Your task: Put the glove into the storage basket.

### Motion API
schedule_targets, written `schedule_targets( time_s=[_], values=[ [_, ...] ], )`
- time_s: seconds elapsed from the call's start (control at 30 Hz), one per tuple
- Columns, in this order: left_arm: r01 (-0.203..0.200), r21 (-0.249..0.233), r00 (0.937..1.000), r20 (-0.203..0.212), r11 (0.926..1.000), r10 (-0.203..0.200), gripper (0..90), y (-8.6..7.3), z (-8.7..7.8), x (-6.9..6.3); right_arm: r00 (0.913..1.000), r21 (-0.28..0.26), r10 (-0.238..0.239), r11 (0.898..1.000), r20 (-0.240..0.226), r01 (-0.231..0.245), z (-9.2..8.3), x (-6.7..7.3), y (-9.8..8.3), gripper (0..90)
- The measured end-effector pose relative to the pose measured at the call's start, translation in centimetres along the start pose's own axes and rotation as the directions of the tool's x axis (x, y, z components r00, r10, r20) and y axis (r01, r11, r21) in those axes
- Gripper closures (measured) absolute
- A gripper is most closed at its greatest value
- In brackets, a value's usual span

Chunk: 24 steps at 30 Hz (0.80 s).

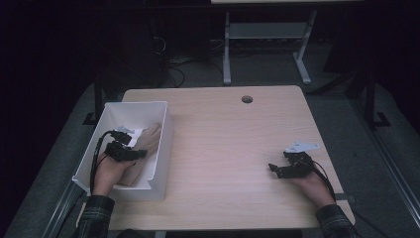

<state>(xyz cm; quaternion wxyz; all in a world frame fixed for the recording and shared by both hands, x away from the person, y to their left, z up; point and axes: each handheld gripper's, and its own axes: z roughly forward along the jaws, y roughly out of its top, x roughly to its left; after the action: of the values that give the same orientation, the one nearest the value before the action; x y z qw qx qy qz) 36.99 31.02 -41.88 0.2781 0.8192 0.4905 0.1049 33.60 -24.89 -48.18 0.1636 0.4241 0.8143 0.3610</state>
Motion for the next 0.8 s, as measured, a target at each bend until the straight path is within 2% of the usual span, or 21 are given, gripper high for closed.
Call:
schedule_targets(
  time_s=[0.07, 0.1, 0.17, 0.33, 0.4, 0.57, 0.8],
  values=[
    [0.009, 0.016, 0.9998, 0.017, 0.9998, -0.009, 63.5, -0.1, 0.3, 0.1, 1.0, 0.0, 0.0, 1.0, 0.0, 0.0, 0.0, 0.0, 0.0, 19.0],
    [0.009, 0.016, 0.9998, 0.017, 0.9998, -0.009, 58.6, -0.1, 0.3, 0.1, 1.0, 0.0, 0.0, 1.0, 0.0, 0.0, 0.0, 0.0, 0.0, 19.0],
    [0.006, 0.024, 0.9998, 0.019, 0.9997, -0.006, 55.1, -0.1, 0.5, 0.1, 1.0, -0.001, 0.0, 1.0, 0.0, 0.0, 0.0, 0.0, 0.0, 19.1],
    [0.018, 0.006, 0.9998, 0.005, 0.9998, -0.018, 34.5, 0.0, 0.3, 0.3, 1.0, -0.001, 0.0, 1.0, 0.0, 0.0, 0.0, 0.0, 0.0, 19.0],
    [0.011, -0.003, 0.9999, 0.003, 0.9999, -0.011, 29.9, 0.1, 0.2, 0.3, 1.0, -0.001, 0.0, 1.0, 0.0, 0.0, 0.0, 0.0, 0.0, 19.0],
    [0.0, -0.024, 0.9999, 0.01, 0.9997, 0.0, 25.7, 0.7, -0.6, -0.2, 1.0, -0.001, 0.001, 1.0, 0.0, -0.001, 0.0, 0.0, 0.0, 19.0],
    [-0.011, -0.058, 0.9997, 0.022, 0.9982, 0.013, 20.6, 2.4, -2.4, -0.8, 1.0, -0.003, 0.001, 1.0, 0.0, -0.001, 0.0, 0.0, 0.0, 19.0]
  ],
)
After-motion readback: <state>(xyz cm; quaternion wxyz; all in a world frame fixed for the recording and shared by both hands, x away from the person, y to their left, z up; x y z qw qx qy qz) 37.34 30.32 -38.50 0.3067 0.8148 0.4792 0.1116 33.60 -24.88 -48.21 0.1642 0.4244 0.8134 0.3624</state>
